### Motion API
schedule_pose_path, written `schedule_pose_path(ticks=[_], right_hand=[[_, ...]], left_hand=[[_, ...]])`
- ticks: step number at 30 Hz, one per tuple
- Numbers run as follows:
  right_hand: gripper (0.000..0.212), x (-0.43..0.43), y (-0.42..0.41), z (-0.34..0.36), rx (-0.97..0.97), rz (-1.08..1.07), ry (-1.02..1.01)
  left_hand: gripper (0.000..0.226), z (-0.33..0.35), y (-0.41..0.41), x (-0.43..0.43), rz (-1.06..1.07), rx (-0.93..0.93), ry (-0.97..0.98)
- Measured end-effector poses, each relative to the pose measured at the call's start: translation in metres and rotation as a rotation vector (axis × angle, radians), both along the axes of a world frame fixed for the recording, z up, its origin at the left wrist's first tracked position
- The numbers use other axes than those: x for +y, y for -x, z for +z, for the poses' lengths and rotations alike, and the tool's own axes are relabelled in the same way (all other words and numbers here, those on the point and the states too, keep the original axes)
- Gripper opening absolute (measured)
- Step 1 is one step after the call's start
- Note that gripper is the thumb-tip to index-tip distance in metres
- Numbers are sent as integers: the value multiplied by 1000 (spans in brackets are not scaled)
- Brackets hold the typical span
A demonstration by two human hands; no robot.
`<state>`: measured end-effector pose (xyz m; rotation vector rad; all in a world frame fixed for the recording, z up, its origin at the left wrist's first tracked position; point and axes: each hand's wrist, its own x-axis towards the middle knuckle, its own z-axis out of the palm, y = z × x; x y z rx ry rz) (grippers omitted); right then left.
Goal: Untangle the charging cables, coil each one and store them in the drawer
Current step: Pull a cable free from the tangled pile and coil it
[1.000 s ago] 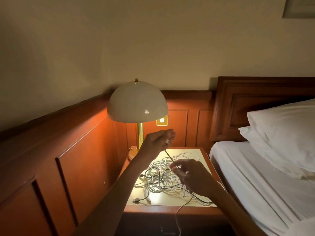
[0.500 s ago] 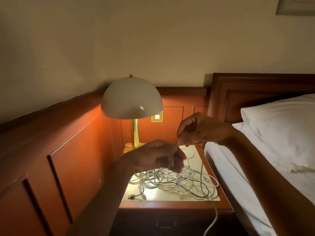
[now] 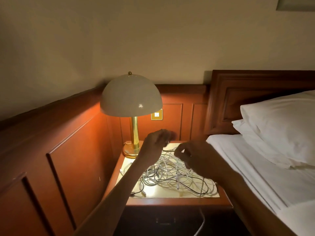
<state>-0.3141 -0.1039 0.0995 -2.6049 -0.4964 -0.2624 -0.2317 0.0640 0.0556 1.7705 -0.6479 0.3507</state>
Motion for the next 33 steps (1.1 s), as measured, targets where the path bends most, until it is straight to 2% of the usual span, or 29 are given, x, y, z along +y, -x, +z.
schedule_pose_path(ticks=[2, 3, 5, 7, 10, 13, 15, 16, 17, 19, 20, 22, 24, 25, 26, 27, 29, 31, 33], right_hand=[[14, -11, -7, 30, -71, 12, 120], [11, -16, -13, 43, -71, 44, 148], [12, -26, -26, 64, 1, 145, 136], [9, -33, -35, 73, 68, 221, -14], [18, -31, -42, 56, 193, 248, -452], [16, -15, -41, 4, 296, 146, -773], [19, -4, -30, -34, 327, 110, -856], [20, 1, -23, -49, 347, 116, -862], [21, 6, -15, -59, 360, 124, -838], [20, 14, -6, -66, 312, 120, -680], [19, 15, -6, -64, 256, 99, -555], [20, 14, -8, -50, 140, 29, -254], [18, 5, -10, -28, 36, -10, 16], [15, -2, -12, -14, 0, -20, 78], [14, -9, -15, 0, -21, -23, 105], [14, -17, -19, 15, -27, -9, 120], [12, -34, -32, 40, 3, 62, 113], [11, -45, -45, 50, 57, 127, -46], [14, -45, -49, 40, 117, 163, -320]], left_hand=[[32, -2, 6, 1, -153, -12, -247], [34, -1, 11, 1, -250, 34, -287], [39, 7, 21, 1, -462, 191, -206], [44, 16, 27, 5, -658, 399, 4], [37, 22, 35, 10, -808, 547, 266], [31, 28, 37, 7, -713, 628, 713], [28, 29, 29, 5, -557, 668, 1025], [28, 28, 24, 3, -505, 659, 1094], [28, 25, 21, 0, -467, 634, 1093], [28, 12, 15, -9, -311, 569, 907], [27, 5, 14, -13, -183, 485, 722], [32, -10, 14, -17, 66, 162, 236], [29, -20, 10, -13, 153, -121, -180], [28, -23, 9, -11, 120, -153, -282], [29, -25, 9, -8, 22, -90, -322], [34, -24, 11, -5, -125, 49, -306], [49, -19, 16, -2, -434, 315, -182], [58, -7, 22, 3, -649, 469, 10], [51, 3, 28, 7, -782, 507, 144]])
